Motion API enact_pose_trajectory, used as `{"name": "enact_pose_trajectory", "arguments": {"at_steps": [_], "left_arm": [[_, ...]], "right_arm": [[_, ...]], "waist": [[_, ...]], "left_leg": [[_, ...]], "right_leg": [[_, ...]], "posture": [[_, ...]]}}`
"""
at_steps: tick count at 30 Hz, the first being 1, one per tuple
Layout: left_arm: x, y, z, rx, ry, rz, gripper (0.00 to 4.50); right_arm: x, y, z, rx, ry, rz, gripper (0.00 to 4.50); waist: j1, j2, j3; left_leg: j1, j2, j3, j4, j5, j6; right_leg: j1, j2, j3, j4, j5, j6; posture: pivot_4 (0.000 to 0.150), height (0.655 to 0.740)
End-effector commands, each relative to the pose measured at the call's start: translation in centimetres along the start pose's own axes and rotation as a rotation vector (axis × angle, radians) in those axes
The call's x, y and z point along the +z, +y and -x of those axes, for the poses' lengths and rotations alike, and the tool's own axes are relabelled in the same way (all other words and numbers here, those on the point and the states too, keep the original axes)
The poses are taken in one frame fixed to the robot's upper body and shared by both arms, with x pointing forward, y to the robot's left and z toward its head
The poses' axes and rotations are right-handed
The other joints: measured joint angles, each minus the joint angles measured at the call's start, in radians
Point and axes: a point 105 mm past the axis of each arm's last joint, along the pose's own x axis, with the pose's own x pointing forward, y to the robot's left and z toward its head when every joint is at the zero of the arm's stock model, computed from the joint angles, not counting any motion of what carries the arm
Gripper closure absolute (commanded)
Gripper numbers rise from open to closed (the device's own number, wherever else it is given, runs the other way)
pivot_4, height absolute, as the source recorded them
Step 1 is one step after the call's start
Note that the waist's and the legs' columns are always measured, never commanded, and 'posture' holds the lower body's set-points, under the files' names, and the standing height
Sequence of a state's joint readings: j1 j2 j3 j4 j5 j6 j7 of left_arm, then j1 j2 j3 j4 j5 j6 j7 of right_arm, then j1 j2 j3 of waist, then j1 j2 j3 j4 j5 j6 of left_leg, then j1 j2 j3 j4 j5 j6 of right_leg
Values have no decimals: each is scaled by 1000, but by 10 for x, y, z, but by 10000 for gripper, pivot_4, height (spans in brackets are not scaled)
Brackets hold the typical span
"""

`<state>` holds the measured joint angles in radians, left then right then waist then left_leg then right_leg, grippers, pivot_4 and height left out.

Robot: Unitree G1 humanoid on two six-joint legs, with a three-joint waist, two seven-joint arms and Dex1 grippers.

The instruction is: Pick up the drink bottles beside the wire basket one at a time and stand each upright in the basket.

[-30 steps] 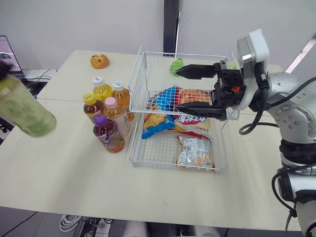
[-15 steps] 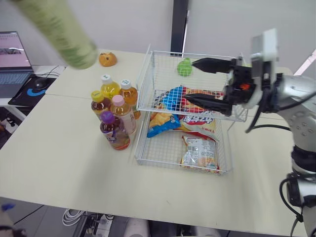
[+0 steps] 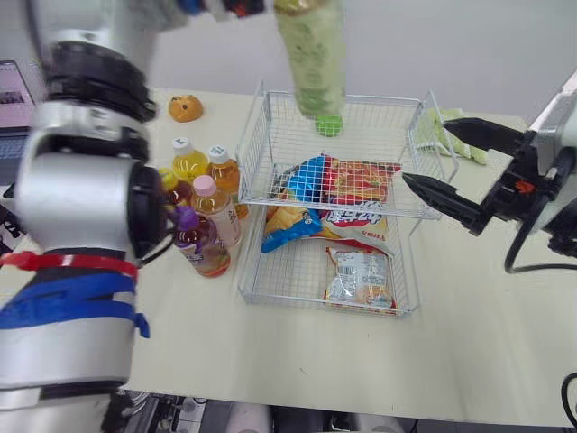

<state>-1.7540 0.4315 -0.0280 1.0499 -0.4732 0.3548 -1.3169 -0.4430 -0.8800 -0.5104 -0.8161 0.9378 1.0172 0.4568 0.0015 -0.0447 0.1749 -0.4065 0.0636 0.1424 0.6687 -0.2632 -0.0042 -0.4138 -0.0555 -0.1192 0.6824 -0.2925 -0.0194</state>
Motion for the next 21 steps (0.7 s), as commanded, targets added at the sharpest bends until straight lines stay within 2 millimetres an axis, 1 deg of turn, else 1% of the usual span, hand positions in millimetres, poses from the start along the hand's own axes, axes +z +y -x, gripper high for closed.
{"name": "enact_pose_trajectory", "arguments": {"at_steps": [1,5,9,12,15,21], "left_arm": [[2,0,-24,27,-3,-187,31010],[-23,4,-50,95,15,-200,31010],[-35,4,-69,126,-5,-150,31010],[-37,1,-78,126,-31,-102,31010],[-40,-1,-87,137,-32,-92,31010],[-54,-2,-97,169,4,-90,31010]], "right_arm": [[10,5,11,-63,-22,24,0],[9,24,13,-29,-19,-1,0],[8,37,11,0,-8,-24,0],[10,40,9,-4,-18,-42,0],[12,43,8,-11,-27,-59,0],[11,45,7,-24,-21,-77,0]], "waist": [[0,0,0],[-4,1,0],[-3,1,0],[-3,1,0],[-2,1,0],[-1,1,0]], "left_leg": [[0,0,0,0,0,0],[1,0,0,-1,0,0],[1,-1,-1,-1,0,0],[1,-1,0,-1,0,0],[1,-1,-1,-1,0,0],[1,-1,-1,-1,0,0]], "right_leg": [[0,0,0,0,0,0],[0,0,1,0,0,0],[0,0,1,0,0,0],[0,0,2,0,0,0],[0,0,1,0,0,0],[1,0,1,0,0,0]], "posture": [[1500,7400],[1500,7400],[1500,7400],[1500,7400],[1500,7400],[1500,7400]]}}
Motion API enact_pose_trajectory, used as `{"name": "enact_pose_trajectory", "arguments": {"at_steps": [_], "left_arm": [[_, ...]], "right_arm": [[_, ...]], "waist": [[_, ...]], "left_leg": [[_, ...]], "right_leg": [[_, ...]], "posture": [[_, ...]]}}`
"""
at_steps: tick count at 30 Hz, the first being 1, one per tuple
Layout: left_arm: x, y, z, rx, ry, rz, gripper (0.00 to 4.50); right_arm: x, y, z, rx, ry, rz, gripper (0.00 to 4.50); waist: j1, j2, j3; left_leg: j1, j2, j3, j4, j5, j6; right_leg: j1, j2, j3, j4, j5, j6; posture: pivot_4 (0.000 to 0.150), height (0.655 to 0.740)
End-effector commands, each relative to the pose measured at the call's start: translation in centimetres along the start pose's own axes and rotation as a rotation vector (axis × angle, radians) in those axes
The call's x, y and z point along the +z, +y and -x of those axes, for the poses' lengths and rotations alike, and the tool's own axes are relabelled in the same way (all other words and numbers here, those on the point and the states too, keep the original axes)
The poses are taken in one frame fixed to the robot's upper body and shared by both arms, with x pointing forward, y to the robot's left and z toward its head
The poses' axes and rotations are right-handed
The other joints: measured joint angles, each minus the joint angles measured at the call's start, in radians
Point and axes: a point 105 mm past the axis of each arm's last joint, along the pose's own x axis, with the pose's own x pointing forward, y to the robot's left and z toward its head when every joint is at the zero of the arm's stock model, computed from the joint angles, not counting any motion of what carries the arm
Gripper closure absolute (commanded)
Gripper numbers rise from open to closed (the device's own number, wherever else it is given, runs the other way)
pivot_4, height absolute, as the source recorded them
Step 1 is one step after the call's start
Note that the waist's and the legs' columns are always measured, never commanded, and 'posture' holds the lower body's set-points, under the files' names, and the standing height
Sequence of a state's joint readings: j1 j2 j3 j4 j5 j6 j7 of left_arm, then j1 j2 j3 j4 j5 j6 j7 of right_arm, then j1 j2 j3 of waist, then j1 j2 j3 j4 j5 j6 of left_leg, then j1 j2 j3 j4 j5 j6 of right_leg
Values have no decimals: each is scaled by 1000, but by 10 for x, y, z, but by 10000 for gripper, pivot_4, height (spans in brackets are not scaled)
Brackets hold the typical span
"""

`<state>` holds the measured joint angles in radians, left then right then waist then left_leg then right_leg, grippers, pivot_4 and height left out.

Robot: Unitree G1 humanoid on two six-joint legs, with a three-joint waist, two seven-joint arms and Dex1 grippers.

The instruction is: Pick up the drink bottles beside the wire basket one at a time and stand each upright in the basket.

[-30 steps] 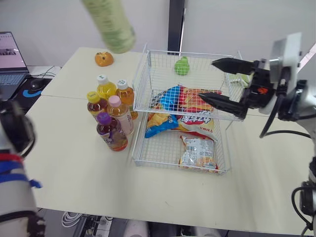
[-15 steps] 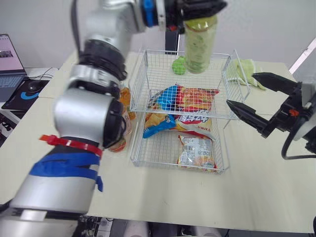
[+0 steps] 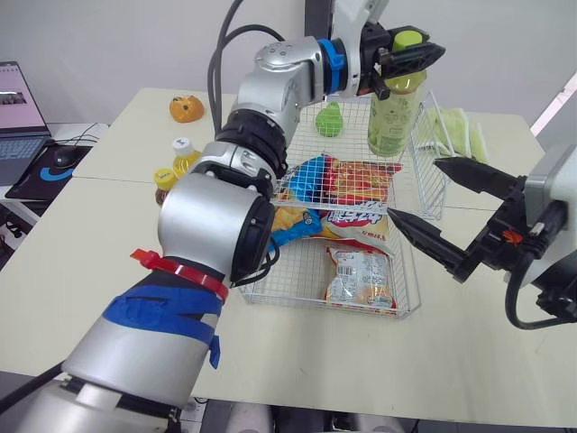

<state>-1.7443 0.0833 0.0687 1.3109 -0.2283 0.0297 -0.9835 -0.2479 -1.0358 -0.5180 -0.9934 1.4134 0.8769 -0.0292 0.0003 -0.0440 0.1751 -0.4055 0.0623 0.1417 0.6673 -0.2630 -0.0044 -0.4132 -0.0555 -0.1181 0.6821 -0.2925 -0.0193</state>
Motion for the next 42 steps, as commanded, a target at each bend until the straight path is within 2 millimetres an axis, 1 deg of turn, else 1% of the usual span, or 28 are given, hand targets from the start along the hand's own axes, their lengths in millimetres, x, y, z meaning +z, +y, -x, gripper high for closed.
{"name": "enact_pose_trajectory", "arguments": {"at_steps": [1,2,4,6,7,8,11,12,15,17,19,21,24,25,27,28,29,31,32,33,34,35,36,37,39,41,42], "left_arm": [[29,-5,-10,8,-61,-93,31010],[27,-5,-10,8,-55,-93,31010],[24,-6,-11,8,-48,-89,23784],[22,-5,-12,13,-37,-98,18620],[21,-5,-12,17,-36,-100,14668],[22,-5,-11,17,-42,-95,12384],[33,-2,-8,21,-85,-83,2363],[38,-1,-6,23,-104,-71,146],[48,8,6,41,-125,-73,146],[52,17,20,58,-136,-73,146],[57,28,39,80,-152,-69,146],[61,43,66,133,-162,-93,146],[67,56,92,188,-172,-115,146],[69,64,108,237,-177,-122,146],[70,75,133,313,-174,-137,146],[69,84,157,384,-150,-160,146],[67,89,173,429,-130,-179,146],[63,97,227,562,-78,-209,146],[58,96,264,635,-42,-219,146],[54,90,298,704,-18,-208,146],[48,81,325,755,7,-197,146],[45,72,340,786,24,-189,146],[40,61,351,809,40,-176,146],[34,51,361,835,51,-162,146],[12,17,395,922,62,-101,146],[-8,-17,418,993,95,-50,146],[-17,-31,426,1022,114,-27,146]], "right_arm": [[8,1,1,-8,-37,14,0],[8,1,1,-9,-37,14,0],[8,1,1,-11,-36,13,0],[8,1,2,-11,-36,10,0],[8,1,2,-10,-35,9,0],[8,2,2,-9,-35,8,0],[8,2,3,-4,-33,7,0],[8,2,4,-2,-31,10,0],[7,5,3,32,-18,17,0],[7,8,1,63,-18,24,0],[7,13,0,107,-17,25,0],[5,17,-4,167,-4,33,0],[5,17,-8,222,-13,33,0],[7,15,-11,246,-28,30,0],[9,13,-17,287,-48,26,0],[9,13,-21,319,-62,23,0],[9,12,-24,342,-69,23,0],[9,11,-32,400,-89,19,0],[9,12,-37,439,-103,8,0],[10,12,-41,475,-117,0,0],[11,12,-45,504,-130,-6,0],[12,12,-48,526,-138,-6,0],[12,11,-50,542,-145,-5,0],[12,11,-52,556,-151,-4,0],[13,9,-58,586,-167,-5,0],[13,8,-62,610,-177,-7,0],[13,8,-64,619,-179,-7,0]], "waist": [[0,0,0],[0,0,0],[0,0,0],[-1,0,0],[0,0,0],[0,0,0],[0,0,0],[-1,0,0],[-2,0,0],[-4,1,0],[-6,1,0],[-8,1,-1],[-7,1,-1],[-6,1,-1],[-7,1,-1],[-8,1,-1],[-12,1,-1],[-21,1,-1],[-22,1,-1],[-13,1,0],[-32,3,-2],[-48,3,-2],[-53,3,-2],[-50,1,-1],[-37,0,-1],[-31,-1,-2],[-29,-2,-2]], "left_leg": [[0,0,0,0,0,0],[0,0,0,0,0,0],[0,0,0,0,0,0],[1,0,0,0,0,0],[1,0,0,0,0,0],[2,0,0,0,0,0],[4,0,0,0,0,0],[4,0,0,0,0,0],[4,0,0,0,0,0],[5,1,0,0,0,0],[5,1,0,0,0,0],[5,1,0,0,1,-1],[6,1,-1,0,1,-2],[6,1,-1,0,1,-2],[6,1,-1,2,1,-2],[5,1,-1,3,1,-2],[5,2,-1,3,1,-2],[6,2,-1,3,1,-2],[7,2,-1,3,1,-2],[5,2,-3,4,1,-2],[2,3,-5,8,1,-2],[6,0,-4,8,1,-2],[9,0,-8,8,-1,-4],[10,0,-11,9,-1,-5],[7,0,-15,12,-1,-5],[8,0,-15,12,-1,-5],[8,0,-16,12,-1,-5]], "right_leg": [[0,0,0,0,0,0],[0,0,0,0,0,0],[0,0,0,0,0,0],[1,0,0,0,0,0],[1,0,0,0,0,0],[2,0,0,0,0,0],[4,0,0,0,0,0],[4,0,0,0,0,0],[4,0,0,0,0,0],[4,0,1,0,0,0],[4,1,1,0,0,0],[4,1,1,1,0,0],[5,1,1,1,0,0],[5,1,1,1,0,0],[5,1,1,2,0,0],[5,1,1,2,0,0],[5,1,1,3,0,0],[5,1,1,4,0,0],[5,1,2,5,0,0],[4,1,1,6,0,0],[4,1,-1,7,0,0],[3,1,10,10,0,0],[3,2,14,11,0,0],[3,3,14,13,0,0],[2,3,12,16,0,0],[3,2,13,16,0,0],[4,2,13,16,0,0]], "posture": [[1500,7400],[1500,7400],[1500,7400],[1500,7400],[1500,7400],[1500,7400],[1500,7400],[1500,7400],[1500,7400],[1500,7400],[1500,7400],[1500,7400],[1500,7400],[1500,7400],[1500,7400],[1500,7400],[1500,7400],[1500,7400],[1500,7400],[1500,7400],[1500,7400],[1500,7400],[1500,7400],[1500,7400],[1500,7400],[1500,7400],[1500,7400]]}}
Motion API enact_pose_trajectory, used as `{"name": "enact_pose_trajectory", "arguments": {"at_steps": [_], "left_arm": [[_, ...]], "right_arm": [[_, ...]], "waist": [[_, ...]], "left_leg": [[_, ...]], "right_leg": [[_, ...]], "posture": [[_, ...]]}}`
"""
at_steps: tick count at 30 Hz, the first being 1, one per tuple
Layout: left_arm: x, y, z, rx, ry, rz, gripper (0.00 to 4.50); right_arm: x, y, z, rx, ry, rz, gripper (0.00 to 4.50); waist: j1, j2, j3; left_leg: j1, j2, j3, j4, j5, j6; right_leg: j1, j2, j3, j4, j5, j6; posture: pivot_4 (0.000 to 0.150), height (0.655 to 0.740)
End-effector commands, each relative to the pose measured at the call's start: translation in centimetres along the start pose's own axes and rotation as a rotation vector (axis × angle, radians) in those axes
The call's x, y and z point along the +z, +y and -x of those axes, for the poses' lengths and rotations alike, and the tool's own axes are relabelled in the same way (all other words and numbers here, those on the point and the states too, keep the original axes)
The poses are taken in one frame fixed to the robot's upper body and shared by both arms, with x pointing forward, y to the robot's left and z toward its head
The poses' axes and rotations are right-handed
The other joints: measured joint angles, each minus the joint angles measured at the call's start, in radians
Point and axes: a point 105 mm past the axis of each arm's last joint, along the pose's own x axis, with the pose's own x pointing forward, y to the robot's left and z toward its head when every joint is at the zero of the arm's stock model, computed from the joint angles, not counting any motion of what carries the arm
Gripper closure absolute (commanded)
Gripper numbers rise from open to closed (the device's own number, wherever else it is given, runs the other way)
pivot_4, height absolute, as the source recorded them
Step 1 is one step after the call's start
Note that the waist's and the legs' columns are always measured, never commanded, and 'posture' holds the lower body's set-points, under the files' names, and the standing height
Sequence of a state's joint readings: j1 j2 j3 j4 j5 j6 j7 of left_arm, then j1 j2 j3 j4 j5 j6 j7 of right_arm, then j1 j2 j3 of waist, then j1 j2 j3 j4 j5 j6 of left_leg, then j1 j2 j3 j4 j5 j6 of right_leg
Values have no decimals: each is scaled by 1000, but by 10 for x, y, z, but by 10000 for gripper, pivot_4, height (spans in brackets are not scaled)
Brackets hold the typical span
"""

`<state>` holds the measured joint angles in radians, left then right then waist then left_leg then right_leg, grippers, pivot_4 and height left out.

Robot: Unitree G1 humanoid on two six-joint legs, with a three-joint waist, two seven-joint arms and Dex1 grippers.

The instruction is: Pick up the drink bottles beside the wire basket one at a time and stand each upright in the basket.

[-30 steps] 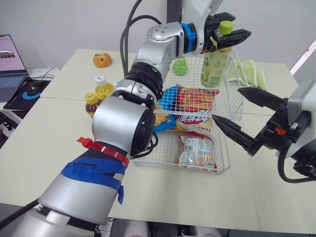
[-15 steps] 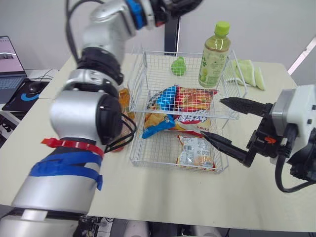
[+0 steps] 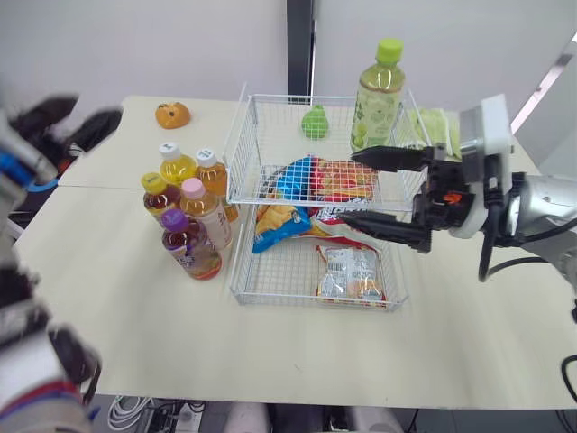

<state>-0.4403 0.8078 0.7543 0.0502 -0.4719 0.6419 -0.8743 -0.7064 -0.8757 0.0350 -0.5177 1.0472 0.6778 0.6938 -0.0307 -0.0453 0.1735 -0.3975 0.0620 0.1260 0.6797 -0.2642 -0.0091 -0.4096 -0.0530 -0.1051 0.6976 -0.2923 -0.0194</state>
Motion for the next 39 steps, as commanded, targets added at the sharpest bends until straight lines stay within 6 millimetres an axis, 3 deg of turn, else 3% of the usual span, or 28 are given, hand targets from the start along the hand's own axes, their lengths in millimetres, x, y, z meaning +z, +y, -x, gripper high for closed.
{"name": "enact_pose_trajectory", "arguments": {"at_steps": [1,4,6,10,14,19,30,39], "left_arm": [[2,-12,50,72,-27,-5,146],[-17,-24,83,135,18,49,146],[-23,-35,96,164,41,60,146],[-24,-47,101,193,38,74,146],[-24,-55,94,182,33,78,146],[-25,-60,71,148,24,76,146],[-45,-48,-14,69,49,31,146],[-56,-58,-48,-25,59,-10,146]], "right_arm": [[7,-5,0,23,-21,45,0],[6,-7,-2,49,-27,45,0],[7,-8,-4,68,-33,45,0],[9,-8,-7,98,-44,46,0],[8,-10,-9,111,-40,49,0],[9,-11,-9,100,-38,55,0],[10,-8,-3,20,-27,70,0],[12,-6,3,-35,-9,78,0]], "waist": [[8,-2,-1],[24,-4,-3],[31,-5,-3],[35,-5,-4],[29,-5,-4],[29,-5,-4],[28,-4,-4],[28,-4,-4]], "left_leg": [[1,0,0,0,0,0],[1,-1,-4,0,0,0],[1,-1,-4,0,0,0],[2,-1,-6,0,-1,2],[2,-1,-6,0,-1,3],[2,-1,-6,-1,-2,3],[0,-1,-6,-1,-2,3],[0,-1,-5,-2,-1,2]], "right_leg": [[1,0,0,0,0,0],[3,0,-2,0,0,0],[4,0,-2,0,0,0],[5,0,-4,0,0,-1],[5,0,-4,0,1,-2],[5,1,-4,0,1,-2],[4,1,-4,-1,1,-2],[3,1,-4,-2,1,-2]], "posture": [[1500,7400],[1500,7400],[1500,7400],[1500,7400],[1500,7400],[1500,7400],[1500,7400],[1500,7400]]}}
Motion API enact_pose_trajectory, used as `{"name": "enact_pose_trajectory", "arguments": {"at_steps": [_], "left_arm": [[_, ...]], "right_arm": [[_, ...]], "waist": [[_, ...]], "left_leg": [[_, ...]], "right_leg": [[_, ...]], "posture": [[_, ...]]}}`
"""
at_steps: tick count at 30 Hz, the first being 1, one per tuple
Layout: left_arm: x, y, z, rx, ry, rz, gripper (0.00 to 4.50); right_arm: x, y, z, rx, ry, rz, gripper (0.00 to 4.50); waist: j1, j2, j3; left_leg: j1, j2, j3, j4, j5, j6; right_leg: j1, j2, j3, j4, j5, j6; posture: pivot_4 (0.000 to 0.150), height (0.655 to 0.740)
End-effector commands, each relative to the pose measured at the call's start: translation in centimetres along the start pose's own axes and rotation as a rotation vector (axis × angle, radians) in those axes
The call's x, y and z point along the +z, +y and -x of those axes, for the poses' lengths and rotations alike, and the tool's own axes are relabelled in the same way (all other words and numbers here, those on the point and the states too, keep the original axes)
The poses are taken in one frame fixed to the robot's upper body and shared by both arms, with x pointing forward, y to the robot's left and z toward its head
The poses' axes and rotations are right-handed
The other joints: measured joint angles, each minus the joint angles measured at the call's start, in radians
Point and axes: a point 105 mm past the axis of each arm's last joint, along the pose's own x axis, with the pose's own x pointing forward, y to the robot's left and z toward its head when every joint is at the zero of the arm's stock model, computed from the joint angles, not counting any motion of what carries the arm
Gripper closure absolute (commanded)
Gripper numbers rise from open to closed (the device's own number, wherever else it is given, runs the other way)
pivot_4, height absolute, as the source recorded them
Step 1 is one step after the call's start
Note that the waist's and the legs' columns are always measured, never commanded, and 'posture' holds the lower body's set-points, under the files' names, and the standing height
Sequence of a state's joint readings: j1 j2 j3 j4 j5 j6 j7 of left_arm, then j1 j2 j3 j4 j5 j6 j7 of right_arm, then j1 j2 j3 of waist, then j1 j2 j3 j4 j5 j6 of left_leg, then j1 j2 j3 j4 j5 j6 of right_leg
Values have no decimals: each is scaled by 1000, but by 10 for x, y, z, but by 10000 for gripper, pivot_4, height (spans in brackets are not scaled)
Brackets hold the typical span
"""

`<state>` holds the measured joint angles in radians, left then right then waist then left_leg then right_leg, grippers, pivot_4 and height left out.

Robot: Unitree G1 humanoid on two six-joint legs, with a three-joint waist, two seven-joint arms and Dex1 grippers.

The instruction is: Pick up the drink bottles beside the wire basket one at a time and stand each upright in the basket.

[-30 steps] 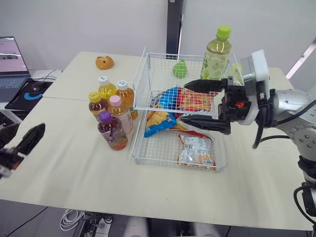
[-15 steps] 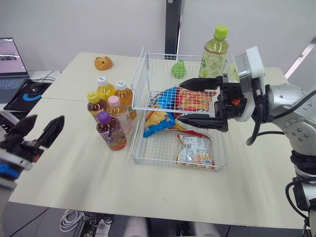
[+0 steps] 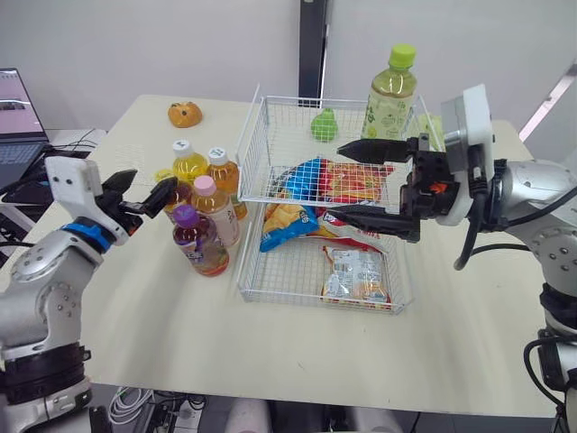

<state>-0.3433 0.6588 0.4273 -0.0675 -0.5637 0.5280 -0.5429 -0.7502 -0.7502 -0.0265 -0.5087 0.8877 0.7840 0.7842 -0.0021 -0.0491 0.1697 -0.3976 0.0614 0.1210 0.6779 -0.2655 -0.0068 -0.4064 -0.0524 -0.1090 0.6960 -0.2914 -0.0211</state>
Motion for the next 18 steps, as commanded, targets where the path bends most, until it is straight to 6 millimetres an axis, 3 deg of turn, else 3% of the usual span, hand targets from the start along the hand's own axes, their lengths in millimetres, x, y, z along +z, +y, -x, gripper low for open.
{"name": "enact_pose_trajectory", "arguments": {"at_steps": [1,13,18], "left_arm": [[12,1,-6,-8,-36,-66,146],[5,3,-22,-43,-31,-105,146],[2,4,-24,-46,-36,-103,14071]], "right_arm": [[10,1,7,-31,-14,39,0],[11,2,8,-56,-10,45,0],[11,2,8,-61,-11,46,0]], "waist": [[0,0,0],[0,0,0],[-1,0,0]], "left_leg": [[0,0,0,0,0,0],[0,0,0,0,0,0],[0,0,0,0,0,0]], "right_leg": [[0,0,0,0,0,0],[0,0,0,0,0,0],[0,0,0,0,0,0]], "posture": [[1500,7400],[1500,7400],[1500,7400]]}}
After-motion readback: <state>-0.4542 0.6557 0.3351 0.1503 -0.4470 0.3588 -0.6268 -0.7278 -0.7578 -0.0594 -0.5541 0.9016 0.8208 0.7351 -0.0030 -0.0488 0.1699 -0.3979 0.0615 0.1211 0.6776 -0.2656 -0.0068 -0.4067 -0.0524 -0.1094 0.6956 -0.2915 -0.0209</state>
